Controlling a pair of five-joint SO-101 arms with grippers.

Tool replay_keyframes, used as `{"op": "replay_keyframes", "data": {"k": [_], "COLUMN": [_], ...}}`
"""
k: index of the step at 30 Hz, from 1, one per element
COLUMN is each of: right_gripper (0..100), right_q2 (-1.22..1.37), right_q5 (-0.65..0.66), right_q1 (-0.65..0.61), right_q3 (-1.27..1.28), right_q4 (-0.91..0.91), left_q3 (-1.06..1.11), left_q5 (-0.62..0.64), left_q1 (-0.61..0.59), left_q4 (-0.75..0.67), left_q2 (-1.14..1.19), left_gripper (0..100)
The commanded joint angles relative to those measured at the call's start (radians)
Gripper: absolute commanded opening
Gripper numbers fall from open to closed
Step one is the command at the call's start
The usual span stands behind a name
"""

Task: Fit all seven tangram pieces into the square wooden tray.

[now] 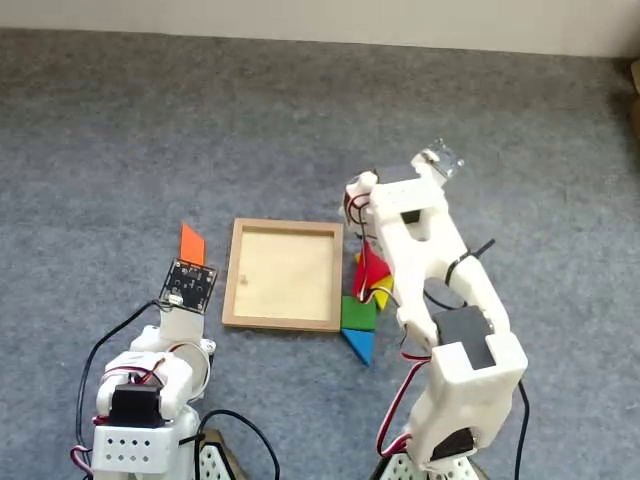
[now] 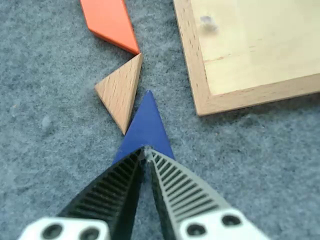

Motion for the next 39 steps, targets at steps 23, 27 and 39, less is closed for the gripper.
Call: {"op": "replay_keyframes", "data": {"k": [23,27,39], "right_gripper": [26.4,13.6,1.6], "right_q2": [0.168,0.168,0.171], "right_q5": [0.021,0.028,0.069], "right_q1": [0.013,0.015,0.021], "right_q3": [-0.269,-0.269,-0.271], "right_q4": [0.147,0.136,0.133], "left_q3": [0.019,0.019,0.019], "left_q5": [-0.005,-0.005,-0.005], "left_q1": [0.012,0.012,0.012], "left_q4": [0.005,0.005,0.005], "left_q2": [-0.042,-0.042,-0.042], "left_gripper": [1,1,1]}}
